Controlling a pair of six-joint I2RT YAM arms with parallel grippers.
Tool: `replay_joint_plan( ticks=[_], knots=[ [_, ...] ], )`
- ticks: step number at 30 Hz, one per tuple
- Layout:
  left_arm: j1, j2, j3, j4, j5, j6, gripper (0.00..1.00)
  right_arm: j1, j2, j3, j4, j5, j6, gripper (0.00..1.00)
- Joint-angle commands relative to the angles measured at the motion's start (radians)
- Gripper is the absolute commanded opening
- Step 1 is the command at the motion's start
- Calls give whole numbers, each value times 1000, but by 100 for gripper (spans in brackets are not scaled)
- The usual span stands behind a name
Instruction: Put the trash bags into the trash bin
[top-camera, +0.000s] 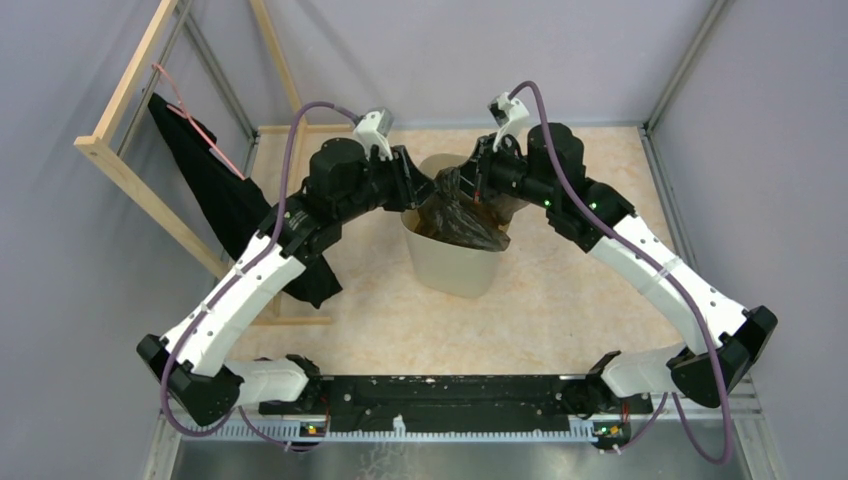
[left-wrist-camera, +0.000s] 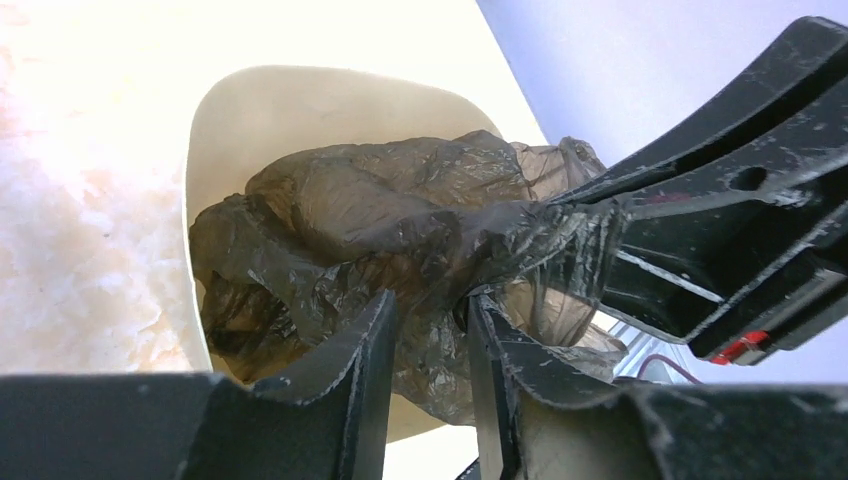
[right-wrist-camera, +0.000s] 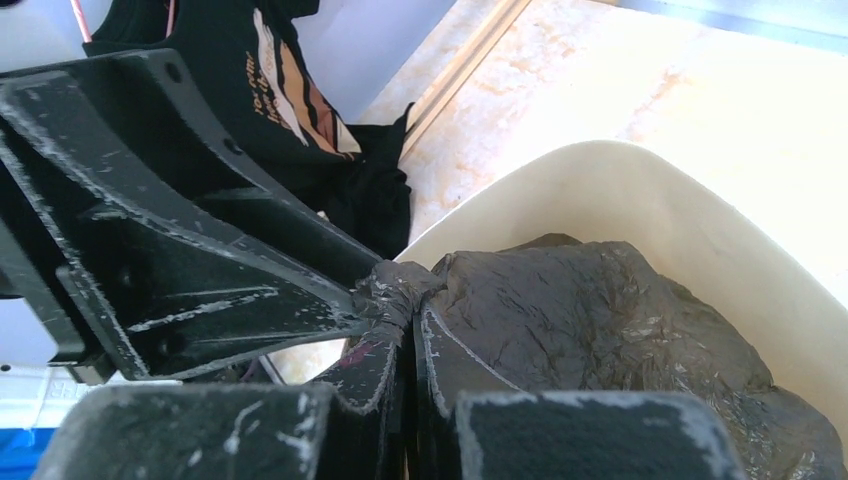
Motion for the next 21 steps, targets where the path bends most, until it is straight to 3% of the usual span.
replay_joint_plan(
  ticks=[1,4,8,13,21],
  knots=[
    [22,25,31,39,97,17,43,3,-7,15,17,15,3,3],
    [31,23,15,50,114,22,43,4,10,31,10,15,-2,3],
    [56,17,1,62,152,30,24,4,27,45,-14,-3,-7,6],
    [65,-37,-50,113,147,57,0,3,25,54,-75,33,-45,21],
    [82,-94,-128,95,53,5,0,5,-10,148,-350,140,-107,56]
  ],
)
